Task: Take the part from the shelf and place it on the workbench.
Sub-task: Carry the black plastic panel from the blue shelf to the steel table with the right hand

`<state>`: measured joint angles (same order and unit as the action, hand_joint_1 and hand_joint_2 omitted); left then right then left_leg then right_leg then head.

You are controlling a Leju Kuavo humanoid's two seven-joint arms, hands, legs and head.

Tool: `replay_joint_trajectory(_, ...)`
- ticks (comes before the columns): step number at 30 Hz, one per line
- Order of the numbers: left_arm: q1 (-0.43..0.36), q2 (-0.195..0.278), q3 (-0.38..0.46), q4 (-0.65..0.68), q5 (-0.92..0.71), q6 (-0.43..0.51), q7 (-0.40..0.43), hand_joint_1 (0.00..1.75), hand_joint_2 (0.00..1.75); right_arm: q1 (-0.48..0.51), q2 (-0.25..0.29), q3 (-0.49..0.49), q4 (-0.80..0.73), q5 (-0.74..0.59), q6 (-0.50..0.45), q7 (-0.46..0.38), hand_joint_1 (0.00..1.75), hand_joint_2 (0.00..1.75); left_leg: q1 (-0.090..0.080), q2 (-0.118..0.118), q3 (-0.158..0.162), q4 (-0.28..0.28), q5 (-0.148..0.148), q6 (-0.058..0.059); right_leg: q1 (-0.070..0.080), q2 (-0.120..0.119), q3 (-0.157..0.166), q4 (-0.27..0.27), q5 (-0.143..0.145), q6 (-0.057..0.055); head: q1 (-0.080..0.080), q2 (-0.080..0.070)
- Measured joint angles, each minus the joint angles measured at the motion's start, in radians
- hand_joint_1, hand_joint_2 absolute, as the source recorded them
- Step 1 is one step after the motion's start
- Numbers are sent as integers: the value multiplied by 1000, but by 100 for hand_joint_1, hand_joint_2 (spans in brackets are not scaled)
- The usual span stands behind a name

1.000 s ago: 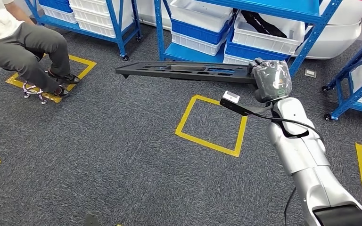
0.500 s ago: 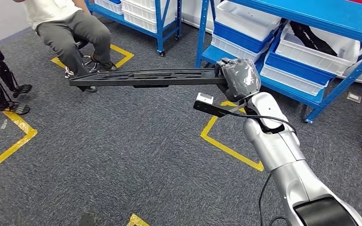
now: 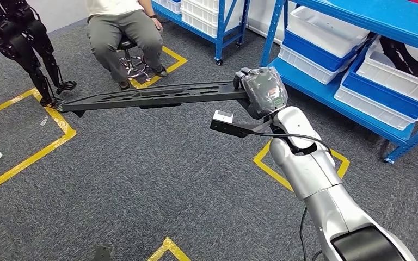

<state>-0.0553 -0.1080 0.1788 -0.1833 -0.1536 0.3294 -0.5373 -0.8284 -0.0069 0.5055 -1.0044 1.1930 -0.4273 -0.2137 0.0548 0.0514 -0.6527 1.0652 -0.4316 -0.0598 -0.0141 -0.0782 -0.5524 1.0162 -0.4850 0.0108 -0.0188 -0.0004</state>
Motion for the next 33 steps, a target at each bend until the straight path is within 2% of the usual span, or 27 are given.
replay_joint_trajectory(1, -1, 2, 0, 0, -1, -4, -2, 0, 0, 0, 2, 3, -6, 0, 0, 0, 173, 175, -4, 4, 4, -10, -1, 8, 7, -6, -2, 6, -5, 10, 2, 0)
replay_joint_trajectory(3, -1, 7, 0, -1, -4, -10, -4, 0, 0, 3, 7, 10, -17, 0, 2, 2, 173, 175, -14, -16, -3, -6, 1, 36, 9, -18, 1, 5, -8, 23, 6, 0)
replay_joint_trajectory(4, -1, 9, 0, -1, -6, -12, -5, 0, 0, 4, 8, 13, -21, 0, 4, 3, 173, 175, -17, -24, -5, -7, 4, 46, 6, -15, 1, 8, -11, 28, 8, 0)
replay_joint_trajectory(5, -1, 10, 0, -1, -8, -14, -6, 0, 0, 7, 9, 17, -26, 1, 6, 6, 173, 175, -18, -33, -7, -9, 7, 55, 1, -2, -7, 23, -23, 31, 8, 0)
replay_joint_trajectory(6, -3, 11, 0, -1, -11, -17, -6, 0, 0, 10, 7, 20, -29, 2, 7, 9, 173, 175, -18, -41, -8, -11, 10, 62, -3, 18, -25, 62, -45, 30, 9, 0)
replay_joint_trajectory(8, -8, 13, -1, -1, -18, -23, -7, 0, 0, 23, 3, 25, -36, 4, 7, 14, 173, 175, -20, -60, -11, -12, 13, 71, -4, 58, -86, 190, -103, 23, 11, 0)
replay_joint_trajectory(9, -10, 14, -2, -1, -21, -25, -7, 0, 0, 32, 0, 28, -38, 5, 7, 16, 173, 175, -22, -72, -13, -12, 14, 73, -2, 67, -118, 253, -125, 22, 12, 0)
replay_joint_trajectory(10, -11, 14, -3, -1, -23, -25, -6, 0, 0, 40, -2, 32, -40, 7, 7, 18, 173, 175, -25, -83, -14, -12, 15, 74, 1, 72, -137, 286, -131, 22, 12, 0)
replay_joint_trajectory(11, -12, 14, -3, -1, -25, -25, -4, 0, 0, 47, -5, 35, -42, 10, 7, 20, 173, 175, -29, -96, -14, -12, 15, 76, 5, 75, -137, 279, -120, 24, 12, 0)
replay_joint_trajectory(12, -12, 14, -3, -1, -26, -24, -2, 0, 0, 51, -8, 37, -45, 12, 7, 23, 173, 175, -32, -108, -14, -12, 16, 77, 8, 81, -117, 232, -95, 25, 12, 0)
replay_joint_trajectory(14, -14, 12, -4, -1, -32, -22, 5, 0, 0, 54, -13, 40, -54, 16, 7, 26, 173, 175, -38, -128, -14, -12, 19, 77, 14, 107, -57, 94, -36, 18, 11, 0)
replay_joint_trajectory(15, -16, 11, -5, -1, -35, -22, 7, 0, 0, 54, -15, 41, -58, 17, 7, 27, 173, 175, -38, -136, -14, -13, 21, 75, 18, 119, -36, 46, -16, 12, 11, 0)
replay_joint_trajectory(16, -17, 10, -6, -1, -39, -24, 8, 0, 0, 54, -17, 41, -61, 18, 7, 27, 173, 175, -37, -143, -15, -15, 24, 72, 23, 126, -26, 23, -7, 5, 11, 0)
replay_joint_trajectory(18, -18, 9, -10, -1, -43, -28, 9, 0, 0, 54, -18, 43, -64, 18, 9, 28, 173, 175, -37, -157, -17, -23, 32, 60, 29, 117, -21, 15, 1, -6, 13, 0)
replay_joint_trajectory(19, -18, 9, -11, -1, -44, -29, 9, 0, 0, 53, -19, 44, -65, 18, 9, 28, 173, 175, -38, -151, -21, -22, 31, 56, 24, 108, -17, 9, 7, -12, 12, 0)
replay_joint_trajectory(21, -20, 11, -12, -1, -45, -32, 10, 0, 0, 50, -20, 46, -65, 18, 10, 27, 173, 175, -42, -114, -43, 24, -2, 50, 11, 89, -11, -6, 19, -29, 7, 0)
replay_joint_trajectory(22, -22, 12, -12, -1, -45, -34, 12, 0, 0, 50, -21, 47, -65, 18, 10, 26, 173, 175, -41, -89, -66, 75, -33, 48, 8, 80, -10, -10, 22, -35, 5, 0)
replay_joint_trajectory(23, -24, 12, -12, -1, -45, -37, 15, 0, 0, 49, -22, 49, -64, 18, 10, 25, 173, 175, -40, -75, -94, 136, -65, 44, 10, 72, -10, -10, 22, -39, 4, 0)
replay_joint_trajectory(24, -25, 13, -12, -1, -45, -40, 18, 0, 0, 49, -22, 50, -64, 18, 10, 23, 173, 175, -37, -68, -121, 193, -88, 39, 12, 62, -11, -10, 22, -40, 3, 0)
replay_joint_trajectory(25, -26, 13, -12, -1, -44, -43, 23, 0, 0, 50, -22, 52, -63, 17, 10, 22, 173, 175, -34, -65, -136, 226, -96, 35, 13, 52, -11, -10, 21, -40, 3, 0)
replay_joint_trajectory(26, -26, 14, -12, -1, -45, -50, 34, 0, 0, 50, -22, 54, -62, 16, 10, 20, 173, 175, -31, -60, -133, 224, -87, 30, 13, 42, -12, -10, 21, -40, 3, 0)
replay_joint_trajectory(27, -26, 14, -13, -1, -45, -59, 52, 0, 0, 49, -22, 56, -61, 15, 9, 17, 173, 175, -28, -52, -110, 184, -63, 27, 13, 32, -12, -8, 20, -38, 3, 0)
replay_joint_trajectory(29, -27, 15, -13, -1, -45, -96, 123, 0, 0, 44, -22, 60, -60, 10, 9, 14, 173, 175, -27, -16, -35, 56, -10, 26, 18, 17, -14, -1, 14, -30, 2, 0)
replay_joint_trajectory(30, -28, 15, -13, -1, -45, -122, 174, 0, 0, 40, -21, 63, -58, 7, 8, 13, 173, 175, -28, -4, -10, 9, 4, 31, 22, 11, -15, 3, 10, -25, 3, 0)
replay_joint_trajectory(31, -27, 15, -13, -1, -46, -151, 223, 0, 0, 35, -19, 66, -56, 4, 8, 13, 173, 175, -31, 3, 2, -15, 8, 38, 28, 5, -16, 6, 6, -20, 5, 0)
replay_joint_trajectory(33, -22, 18, -13, 0, -46, -197, 288, 0, 0, 27, -11, 70, -53, 1, 9, 13, 173, 175, -36, -13, -1, -23, 11, 53, 34, -9, -17, 7, 4, -13, 9, 0)
